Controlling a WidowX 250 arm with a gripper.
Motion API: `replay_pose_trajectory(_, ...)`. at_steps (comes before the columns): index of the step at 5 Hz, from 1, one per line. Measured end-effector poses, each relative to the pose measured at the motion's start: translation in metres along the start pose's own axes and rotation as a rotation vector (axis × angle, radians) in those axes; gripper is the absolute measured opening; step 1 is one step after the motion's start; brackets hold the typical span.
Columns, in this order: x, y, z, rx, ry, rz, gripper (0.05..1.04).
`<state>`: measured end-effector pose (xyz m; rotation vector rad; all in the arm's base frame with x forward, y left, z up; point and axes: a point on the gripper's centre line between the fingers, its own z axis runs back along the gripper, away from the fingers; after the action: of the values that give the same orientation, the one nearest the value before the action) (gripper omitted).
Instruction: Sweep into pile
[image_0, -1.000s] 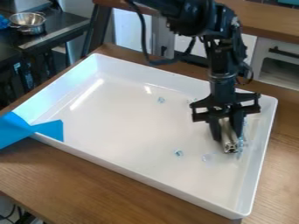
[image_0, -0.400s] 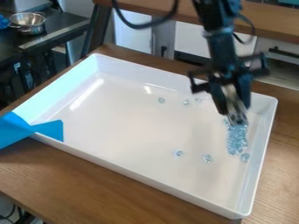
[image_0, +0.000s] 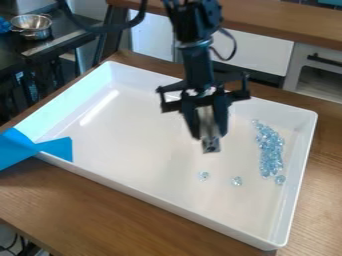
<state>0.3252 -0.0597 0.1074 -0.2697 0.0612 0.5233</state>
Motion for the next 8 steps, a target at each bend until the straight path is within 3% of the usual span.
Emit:
replay_pose_trajectory(1,0.0,0.026,-0.016,0.027,0.014,0.109,0.381)
replay_pose_trajectory(2,-0.004,0.036,-0.038,0.024,-0.003,0.213,0.381)
replay_pose_trajectory(3,0.0,0.036,-0.05,0.036,-0.028,0.296,0.381)
replay_pose_trajectory(4,-0.001,0.031,-0.069,0.083,-0.041,0.306,0.381)
replay_pose_trajectory(6,0.007,0.017,-0.073,0.093,-0.077,0.336,0.381)
replay_pose_trajectory(7,0.01,-0.002,-0.076,0.074,-0.084,0.327,0.381)
replay_pose_trajectory(8,0.012,-0.018,-0.078,0.063,-0.065,0.346,0.381)
